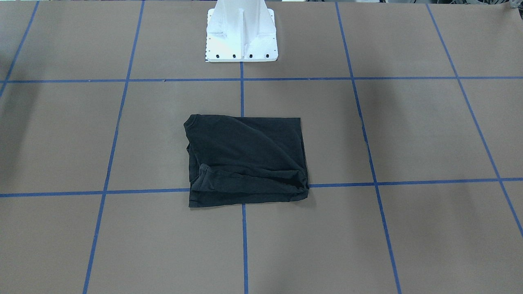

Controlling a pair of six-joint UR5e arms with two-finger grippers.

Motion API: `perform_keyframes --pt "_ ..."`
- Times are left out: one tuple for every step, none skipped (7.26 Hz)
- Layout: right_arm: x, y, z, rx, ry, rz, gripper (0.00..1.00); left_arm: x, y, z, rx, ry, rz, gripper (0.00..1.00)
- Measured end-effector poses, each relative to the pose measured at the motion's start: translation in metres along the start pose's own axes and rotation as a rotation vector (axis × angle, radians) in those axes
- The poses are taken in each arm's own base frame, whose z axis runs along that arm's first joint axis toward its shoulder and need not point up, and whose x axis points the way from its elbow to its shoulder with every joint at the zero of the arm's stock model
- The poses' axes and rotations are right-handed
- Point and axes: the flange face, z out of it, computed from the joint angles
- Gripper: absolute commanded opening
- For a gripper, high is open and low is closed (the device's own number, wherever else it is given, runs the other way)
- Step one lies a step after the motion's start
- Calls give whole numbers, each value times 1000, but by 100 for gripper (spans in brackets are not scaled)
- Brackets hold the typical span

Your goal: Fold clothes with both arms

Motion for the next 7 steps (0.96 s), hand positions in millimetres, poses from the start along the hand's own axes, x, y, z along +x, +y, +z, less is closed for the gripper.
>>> perform_keyframes --pt "0 0 0 0 0 1 100 -2 2 2 -3 1 -3 100" --pt "0 0 0 -1 0 1 100 -4 3 3 -6 2 -5 100" --pt "0 0 0 -1 0 1 100 -5 3 3 -6 3 -7 100" --pt "0 0 0 -1 -1 1 100 -6 4 4 -7 3 -8 100" --pt "0 0 0 -1 -1 1 100 -7 4 4 -8 2 -9 100" --pt "0 0 0 -1 0 1 100 -8 5 5 -9 2 -10 100" --pt "0 -1 0 0 -1 1 100 -8 5 5 -9 2 -11 100"
